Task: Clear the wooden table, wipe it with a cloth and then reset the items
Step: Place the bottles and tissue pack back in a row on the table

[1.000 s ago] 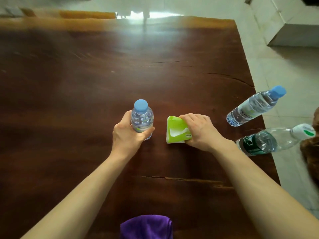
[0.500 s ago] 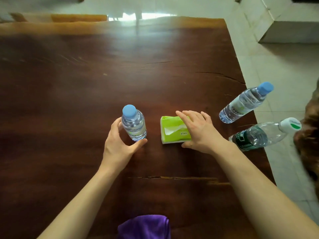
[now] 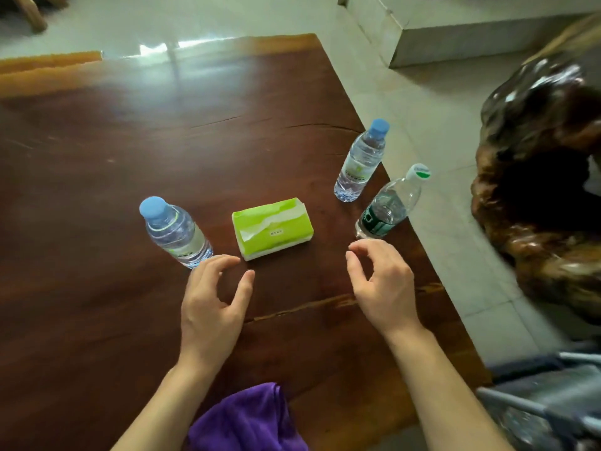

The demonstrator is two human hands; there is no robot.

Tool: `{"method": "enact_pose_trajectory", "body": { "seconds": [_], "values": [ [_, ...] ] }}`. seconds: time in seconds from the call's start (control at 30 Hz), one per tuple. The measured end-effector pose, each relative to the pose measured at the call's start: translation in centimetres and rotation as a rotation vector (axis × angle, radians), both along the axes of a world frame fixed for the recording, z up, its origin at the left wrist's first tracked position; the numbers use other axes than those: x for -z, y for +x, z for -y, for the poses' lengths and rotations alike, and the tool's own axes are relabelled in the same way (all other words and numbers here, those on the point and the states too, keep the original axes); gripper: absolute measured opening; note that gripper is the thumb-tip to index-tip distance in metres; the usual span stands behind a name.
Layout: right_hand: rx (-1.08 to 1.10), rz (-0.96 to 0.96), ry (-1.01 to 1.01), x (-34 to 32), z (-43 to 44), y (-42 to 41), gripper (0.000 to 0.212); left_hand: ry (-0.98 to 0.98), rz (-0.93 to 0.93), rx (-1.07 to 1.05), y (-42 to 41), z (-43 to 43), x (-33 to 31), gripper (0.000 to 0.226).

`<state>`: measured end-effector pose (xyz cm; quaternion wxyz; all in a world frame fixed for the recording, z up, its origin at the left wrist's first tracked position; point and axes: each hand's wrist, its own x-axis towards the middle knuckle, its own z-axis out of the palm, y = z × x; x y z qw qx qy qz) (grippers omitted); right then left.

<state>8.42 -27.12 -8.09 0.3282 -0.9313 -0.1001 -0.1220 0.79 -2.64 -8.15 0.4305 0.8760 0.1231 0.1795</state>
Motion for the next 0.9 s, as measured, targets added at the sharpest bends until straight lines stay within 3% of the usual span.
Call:
{"method": "enact_pose_trajectory", "body": {
  "seconds": [0.23,0.33,0.43,0.53,0.7,0.9],
  "values": [
    [0.306,-0.009,0.068,-0.4,5.1,1.6,0.024,0.029,-0.043,0.170,8.5,5.4,-1.1,0.032],
    [0.345,-0.121,0.191,0.1,6.2,3.6,0.056,0.031,-0.072,0.223,12.8,7.5,-0.8,0.047],
    [0.245,-0.205,0.246,0.8,6.6,6.0,0.088,0.006,-0.127,0.262,17.4,9.2,-0.1,0.070],
    [0.188,-0.263,0.287,1.6,6.4,7.9,0.102,-0.023,-0.161,0.292,21.4,10.6,0.5,0.088],
    [0.161,-0.252,0.338,2.4,5.8,9.7,0.085,-0.077,-0.184,0.330,26.9,12.7,0.8,0.094],
    [0.175,-0.216,0.323,2.3,5.5,9.6,0.068,-0.089,-0.189,0.369,28.2,13.0,1.3,0.072]
  ]
}}
